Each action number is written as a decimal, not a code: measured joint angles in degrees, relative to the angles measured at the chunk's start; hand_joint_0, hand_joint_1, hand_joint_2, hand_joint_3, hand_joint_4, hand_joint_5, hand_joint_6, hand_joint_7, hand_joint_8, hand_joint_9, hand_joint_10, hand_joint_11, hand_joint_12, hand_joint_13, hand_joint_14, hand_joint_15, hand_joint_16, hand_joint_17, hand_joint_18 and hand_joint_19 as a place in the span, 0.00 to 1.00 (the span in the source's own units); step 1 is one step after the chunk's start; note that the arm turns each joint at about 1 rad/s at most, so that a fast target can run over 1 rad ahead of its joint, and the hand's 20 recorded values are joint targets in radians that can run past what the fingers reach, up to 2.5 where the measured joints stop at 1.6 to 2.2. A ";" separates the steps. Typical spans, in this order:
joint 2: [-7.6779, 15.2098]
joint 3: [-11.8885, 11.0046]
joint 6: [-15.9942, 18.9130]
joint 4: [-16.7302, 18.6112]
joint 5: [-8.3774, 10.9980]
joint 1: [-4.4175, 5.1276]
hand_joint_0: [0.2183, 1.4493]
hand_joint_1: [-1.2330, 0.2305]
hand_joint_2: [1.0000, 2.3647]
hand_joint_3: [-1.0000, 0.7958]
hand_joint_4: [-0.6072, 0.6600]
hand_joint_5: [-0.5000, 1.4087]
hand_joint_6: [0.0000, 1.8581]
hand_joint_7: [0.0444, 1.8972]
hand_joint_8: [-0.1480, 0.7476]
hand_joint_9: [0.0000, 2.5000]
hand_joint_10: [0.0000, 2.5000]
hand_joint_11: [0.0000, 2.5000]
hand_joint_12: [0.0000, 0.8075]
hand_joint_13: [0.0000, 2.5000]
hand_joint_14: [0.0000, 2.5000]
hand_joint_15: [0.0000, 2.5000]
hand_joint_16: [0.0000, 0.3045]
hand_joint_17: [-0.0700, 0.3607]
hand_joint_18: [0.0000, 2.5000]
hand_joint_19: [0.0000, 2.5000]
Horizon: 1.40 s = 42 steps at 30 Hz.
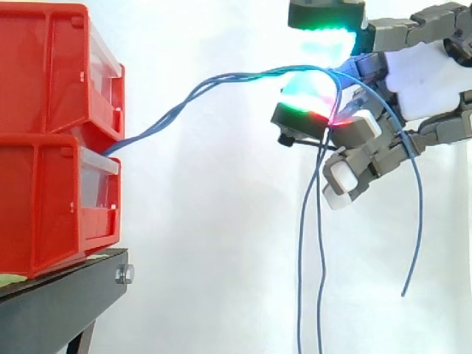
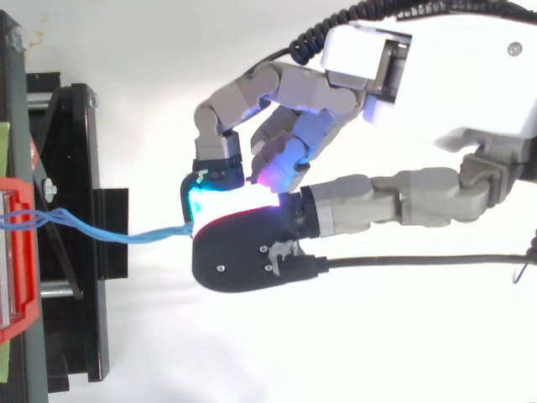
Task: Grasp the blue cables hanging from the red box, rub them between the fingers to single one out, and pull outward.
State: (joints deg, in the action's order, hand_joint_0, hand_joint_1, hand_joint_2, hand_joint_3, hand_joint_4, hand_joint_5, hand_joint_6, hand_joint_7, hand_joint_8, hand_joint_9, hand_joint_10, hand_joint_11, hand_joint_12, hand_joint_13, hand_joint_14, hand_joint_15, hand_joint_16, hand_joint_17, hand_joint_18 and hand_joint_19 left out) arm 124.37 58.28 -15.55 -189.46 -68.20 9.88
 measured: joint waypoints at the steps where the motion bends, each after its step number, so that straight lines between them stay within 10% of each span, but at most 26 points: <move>1: 0.00 -0.01 0.00 -0.02 0.00 -0.01 0.31 0.40 0.01 0.46 0.55 0.17 0.44 0.57 0.47 0.43 0.01 0.42 0.49 0.29 0.01 0.27 0.17 0.43 0.20 0.25; 21: -0.02 -0.05 0.16 -0.12 0.08 0.11 0.40 0.25 0.00 0.32 0.51 0.16 0.46 0.50 0.45 0.38 0.01 0.42 0.47 0.27 0.01 0.26 0.17 0.43 0.20 0.23; 42: 0.00 -0.01 -0.09 -0.18 0.32 0.38 0.30 0.45 0.00 0.30 0.51 0.19 0.45 0.57 0.45 0.47 0.01 0.41 0.47 0.31 0.01 0.27 0.16 0.42 0.21 0.25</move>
State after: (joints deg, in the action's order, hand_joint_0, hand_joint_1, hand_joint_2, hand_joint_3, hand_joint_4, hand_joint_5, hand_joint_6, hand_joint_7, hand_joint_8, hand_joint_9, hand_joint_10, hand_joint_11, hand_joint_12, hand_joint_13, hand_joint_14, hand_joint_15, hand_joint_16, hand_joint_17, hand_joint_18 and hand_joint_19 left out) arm 124.37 58.27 -15.64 -189.63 -67.88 10.26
